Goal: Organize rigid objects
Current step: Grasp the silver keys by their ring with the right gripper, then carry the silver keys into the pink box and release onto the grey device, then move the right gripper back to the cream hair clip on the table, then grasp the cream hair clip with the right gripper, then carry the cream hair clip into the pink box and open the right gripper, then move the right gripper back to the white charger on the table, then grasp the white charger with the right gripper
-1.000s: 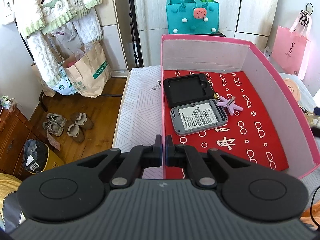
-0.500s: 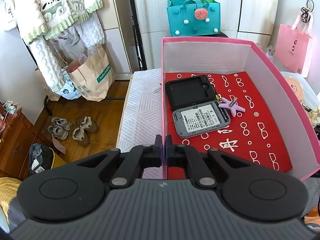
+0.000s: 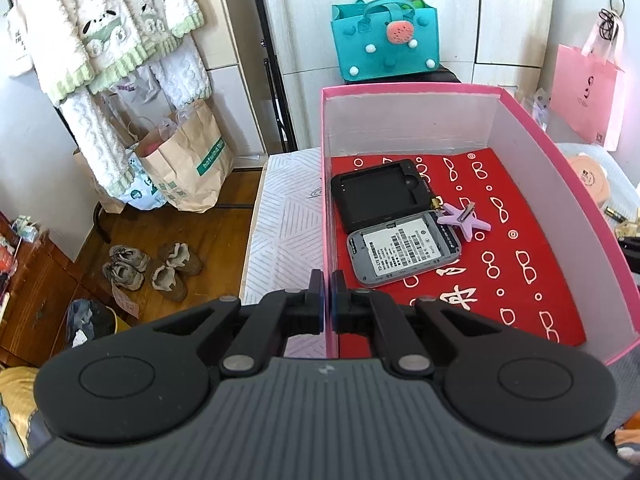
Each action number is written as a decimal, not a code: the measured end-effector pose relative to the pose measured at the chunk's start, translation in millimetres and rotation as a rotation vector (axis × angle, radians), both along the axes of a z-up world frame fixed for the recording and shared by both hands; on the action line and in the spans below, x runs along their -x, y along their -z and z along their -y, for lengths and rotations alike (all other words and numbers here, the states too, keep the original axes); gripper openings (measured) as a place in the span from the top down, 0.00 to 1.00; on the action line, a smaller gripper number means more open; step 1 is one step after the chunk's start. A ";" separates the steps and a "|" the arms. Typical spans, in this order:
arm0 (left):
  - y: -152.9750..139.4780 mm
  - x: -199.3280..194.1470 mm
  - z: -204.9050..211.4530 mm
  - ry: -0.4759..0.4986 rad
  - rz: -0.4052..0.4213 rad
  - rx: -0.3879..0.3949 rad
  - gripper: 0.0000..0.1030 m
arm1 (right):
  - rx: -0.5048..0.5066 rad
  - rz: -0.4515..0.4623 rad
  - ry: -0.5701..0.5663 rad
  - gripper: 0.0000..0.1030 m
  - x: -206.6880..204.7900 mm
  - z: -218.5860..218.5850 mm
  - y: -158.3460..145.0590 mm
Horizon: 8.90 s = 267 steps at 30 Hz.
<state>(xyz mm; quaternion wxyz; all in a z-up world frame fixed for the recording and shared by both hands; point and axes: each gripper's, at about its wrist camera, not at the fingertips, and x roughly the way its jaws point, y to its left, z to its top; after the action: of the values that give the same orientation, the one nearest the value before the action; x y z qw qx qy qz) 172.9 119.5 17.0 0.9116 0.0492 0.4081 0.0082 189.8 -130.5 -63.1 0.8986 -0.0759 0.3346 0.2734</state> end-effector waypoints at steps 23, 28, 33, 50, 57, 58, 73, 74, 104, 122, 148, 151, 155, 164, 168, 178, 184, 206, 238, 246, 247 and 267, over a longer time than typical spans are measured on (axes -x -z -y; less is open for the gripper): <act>-1.7 4.5 5.6 -0.049 0.061 -0.005 0.97 | -0.194 -0.147 0.065 0.95 37.3 48.8 -15.7; -0.5 6.0 7.9 -0.045 0.071 -0.021 0.97 | -0.142 -0.109 0.064 0.95 37.9 44.7 -17.9; -1.5 5.4 2.7 -0.044 0.062 0.006 0.97 | -0.114 -0.116 0.068 0.91 36.0 42.2 -10.4; -0.4 5.1 -4.5 0.044 -0.007 0.016 0.97 | -0.077 -0.031 0.038 0.95 42.0 31.9 -39.7; -4.9 4.2 -7.1 0.125 -0.062 -0.003 0.96 | -0.027 0.103 0.044 0.95 45.4 26.1 -94.2; -5.4 3.5 -7.5 0.129 -0.069 -0.001 0.96 | -0.033 0.119 0.047 0.95 45.1 25.7 -101.5; -5.7 7.6 1.3 0.187 -0.079 -0.090 0.95 | -0.185 -0.018 -0.126 0.95 -10.8 -42.1 -124.3; -5.9 8.2 1.1 0.189 -0.080 -0.093 0.95 | -0.172 -0.031 -0.129 0.95 -16.0 -50.0 -120.7; -5.9 7.6 0.2 0.211 -0.075 -0.089 0.94 | -0.153 -0.110 -0.106 0.70 -36.7 -44.7 -107.7; -5.2 9.2 -0.1 0.208 -0.062 -0.086 0.94 | -0.035 -0.069 0.259 0.48 30.3 107.1 -77.0; -6.8 9.1 -1.7 0.189 -0.066 -0.074 0.94 | 0.006 0.014 0.472 0.40 -4.6 105.2 10.9; -6.5 8.7 -1.5 0.190 -0.064 -0.074 0.94 | -0.002 0.043 0.468 0.39 0.4 104.5 6.9; -5.9 8.1 -1.8 0.191 -0.064 -0.071 0.94 | -0.013 0.086 0.445 0.39 11.6 98.7 -5.3; -3.7 7.2 -1.9 0.184 -0.062 -0.056 0.94 | -0.105 0.174 0.325 0.39 34.1 76.8 -61.5; -3.6 7.0 -1.8 0.183 -0.061 -0.053 0.94 | -0.153 0.203 0.226 0.39 31.9 62.8 -92.3; -2.8 5.7 -1.8 0.174 -0.058 -0.036 0.94 | -0.101 0.240 -0.072 0.39 -12.6 -9.9 -133.6; -2.7 5.7 -3.5 0.171 -0.058 -0.025 0.94 | 0.040 0.186 -0.165 0.47 -65.7 -65.2 -124.5; -2.6 7.2 -6.3 0.184 -0.048 -0.019 0.94 | -0.093 0.005 -0.023 0.59 -39.5 13.7 -134.6; -2.1 11.1 -0.7 0.138 -0.037 -0.011 0.94 | 0.035 0.033 0.073 0.46 -25.0 68.8 -6.6; -2.5 11.5 -2.3 0.138 -0.039 -0.005 0.94 | -0.022 -0.001 0.121 0.45 -37.4 68.6 5.5; -2.4 11.8 -3.1 0.139 -0.039 -0.005 0.94 | -0.018 -0.002 0.121 0.47 -35.4 68.4 4.7; -1.6 9.5 -3.6 0.135 -0.046 -0.002 0.94 | -0.028 -0.094 0.179 0.48 -0.9 77.9 -0.7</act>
<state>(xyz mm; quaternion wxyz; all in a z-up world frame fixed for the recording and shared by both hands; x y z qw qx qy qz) 163.5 123.1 18.6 0.9003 0.0775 0.4248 -0.0542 190.7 -208.4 -62.4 0.9037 -0.0201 0.3780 0.1998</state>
